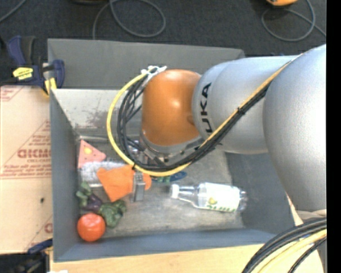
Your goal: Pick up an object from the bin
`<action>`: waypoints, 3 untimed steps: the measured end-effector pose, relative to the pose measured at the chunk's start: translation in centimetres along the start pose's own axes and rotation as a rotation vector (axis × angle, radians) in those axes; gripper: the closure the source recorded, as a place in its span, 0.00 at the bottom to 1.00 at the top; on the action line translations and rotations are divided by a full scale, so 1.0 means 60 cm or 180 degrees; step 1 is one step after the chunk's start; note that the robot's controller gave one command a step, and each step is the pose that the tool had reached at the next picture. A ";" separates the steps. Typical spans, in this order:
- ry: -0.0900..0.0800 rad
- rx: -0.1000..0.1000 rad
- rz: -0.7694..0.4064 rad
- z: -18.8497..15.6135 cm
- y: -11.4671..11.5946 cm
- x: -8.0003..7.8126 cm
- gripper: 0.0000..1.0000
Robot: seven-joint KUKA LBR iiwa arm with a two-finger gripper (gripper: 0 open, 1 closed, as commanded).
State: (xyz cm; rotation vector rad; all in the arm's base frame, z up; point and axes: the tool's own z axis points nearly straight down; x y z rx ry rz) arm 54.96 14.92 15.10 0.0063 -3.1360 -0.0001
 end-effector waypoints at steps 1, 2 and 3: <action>-0.0024 -0.0004 0.0009 -0.008 -0.001 -0.003 0.00; -0.0017 0.0000 -0.0052 -0.021 0.001 -0.006 0.00; -0.0022 0.0000 -0.0121 -0.077 0.003 -0.003 0.00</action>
Offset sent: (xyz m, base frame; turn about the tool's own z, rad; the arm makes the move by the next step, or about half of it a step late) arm 0.0071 0.0043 0.0264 -0.0514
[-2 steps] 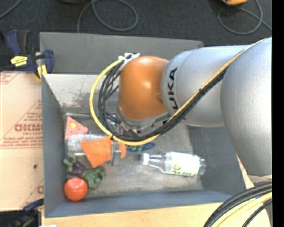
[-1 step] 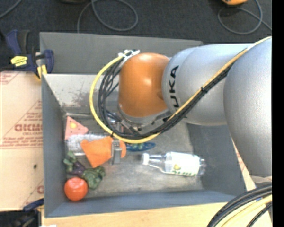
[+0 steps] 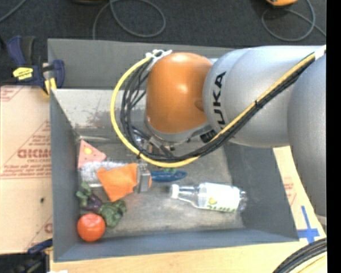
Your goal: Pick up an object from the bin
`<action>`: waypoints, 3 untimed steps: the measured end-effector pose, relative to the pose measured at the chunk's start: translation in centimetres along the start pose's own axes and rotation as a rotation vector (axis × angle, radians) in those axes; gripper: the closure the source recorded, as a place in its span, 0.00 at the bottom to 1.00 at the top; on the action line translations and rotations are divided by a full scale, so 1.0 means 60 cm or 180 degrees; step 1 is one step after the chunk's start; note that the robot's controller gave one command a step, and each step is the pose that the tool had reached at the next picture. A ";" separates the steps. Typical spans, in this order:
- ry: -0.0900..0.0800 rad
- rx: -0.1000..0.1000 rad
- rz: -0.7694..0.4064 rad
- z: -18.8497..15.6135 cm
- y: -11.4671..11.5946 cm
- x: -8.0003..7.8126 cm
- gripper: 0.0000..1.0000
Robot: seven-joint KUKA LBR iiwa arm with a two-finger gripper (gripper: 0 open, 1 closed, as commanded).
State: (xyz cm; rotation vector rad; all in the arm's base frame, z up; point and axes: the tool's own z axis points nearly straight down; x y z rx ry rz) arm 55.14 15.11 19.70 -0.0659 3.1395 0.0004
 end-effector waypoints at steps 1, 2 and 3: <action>-0.0047 -0.0014 0.0167 0.039 0.001 -0.010 0.00; -0.0021 -0.0005 0.0067 0.130 -0.019 -0.009 0.00; -0.0062 -0.0029 0.0475 0.207 -0.054 -0.044 1.00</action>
Offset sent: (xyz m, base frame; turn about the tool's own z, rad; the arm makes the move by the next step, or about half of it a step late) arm 0.0063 -0.0244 -0.1197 -0.0603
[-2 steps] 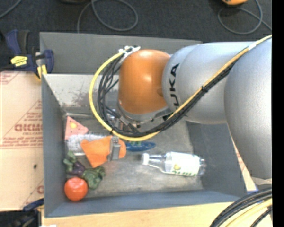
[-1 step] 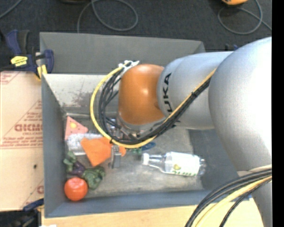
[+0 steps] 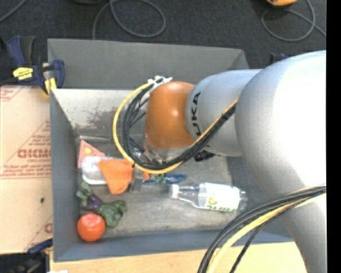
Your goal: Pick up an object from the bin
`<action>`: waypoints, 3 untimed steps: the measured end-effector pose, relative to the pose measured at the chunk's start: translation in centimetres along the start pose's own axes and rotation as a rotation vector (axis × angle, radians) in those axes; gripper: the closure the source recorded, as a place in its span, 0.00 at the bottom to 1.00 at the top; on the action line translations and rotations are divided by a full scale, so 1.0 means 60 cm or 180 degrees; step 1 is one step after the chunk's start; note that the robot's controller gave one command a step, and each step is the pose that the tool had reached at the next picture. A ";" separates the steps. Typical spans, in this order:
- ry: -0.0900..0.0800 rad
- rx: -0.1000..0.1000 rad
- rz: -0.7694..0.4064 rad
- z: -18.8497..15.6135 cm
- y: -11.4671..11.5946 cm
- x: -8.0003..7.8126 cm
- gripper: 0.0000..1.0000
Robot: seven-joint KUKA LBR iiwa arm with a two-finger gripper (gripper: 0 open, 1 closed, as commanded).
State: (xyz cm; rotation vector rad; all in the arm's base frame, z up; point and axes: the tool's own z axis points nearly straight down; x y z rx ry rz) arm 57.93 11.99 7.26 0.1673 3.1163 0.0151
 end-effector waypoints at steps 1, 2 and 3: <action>0.0000 -0.0001 0.0003 0.000 0.000 0.000 1.00; 0.0012 0.0005 0.0081 -0.035 -0.003 0.005 1.00; 0.0020 0.0010 -0.0020 -0.118 -0.021 0.005 1.00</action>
Offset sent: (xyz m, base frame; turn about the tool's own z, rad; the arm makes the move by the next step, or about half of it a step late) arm -0.0040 -0.0004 0.0469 0.0531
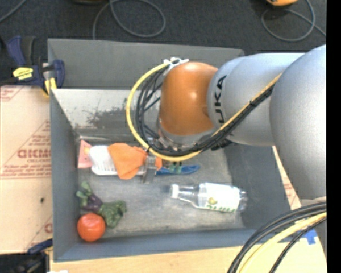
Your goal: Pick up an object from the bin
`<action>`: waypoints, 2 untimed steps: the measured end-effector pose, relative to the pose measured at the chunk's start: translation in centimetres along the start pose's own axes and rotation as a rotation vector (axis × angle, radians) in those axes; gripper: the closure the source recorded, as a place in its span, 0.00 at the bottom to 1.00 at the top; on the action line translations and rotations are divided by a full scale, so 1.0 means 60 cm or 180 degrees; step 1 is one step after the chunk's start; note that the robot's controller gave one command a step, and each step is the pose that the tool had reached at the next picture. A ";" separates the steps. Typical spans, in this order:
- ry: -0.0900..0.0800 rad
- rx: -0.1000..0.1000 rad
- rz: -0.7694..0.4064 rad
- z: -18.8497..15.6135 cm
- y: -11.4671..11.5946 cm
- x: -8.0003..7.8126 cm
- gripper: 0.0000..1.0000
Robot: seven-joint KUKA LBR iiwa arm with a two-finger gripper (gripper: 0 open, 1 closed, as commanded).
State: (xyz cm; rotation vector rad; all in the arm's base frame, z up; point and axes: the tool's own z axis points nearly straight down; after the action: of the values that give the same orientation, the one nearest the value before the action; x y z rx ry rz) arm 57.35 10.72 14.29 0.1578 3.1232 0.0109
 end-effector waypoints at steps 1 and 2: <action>-0.0005 0.0001 -0.0050 -0.025 -0.006 -0.003 1.00; -0.0037 -0.0005 -0.0064 -0.040 -0.006 -0.011 1.00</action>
Offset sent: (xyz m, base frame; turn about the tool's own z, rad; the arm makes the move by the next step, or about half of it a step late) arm 0.0068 0.0149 -0.0491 -0.1526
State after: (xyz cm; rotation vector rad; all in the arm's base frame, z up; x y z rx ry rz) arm 57.93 10.27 16.69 0.1258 3.1128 0.0120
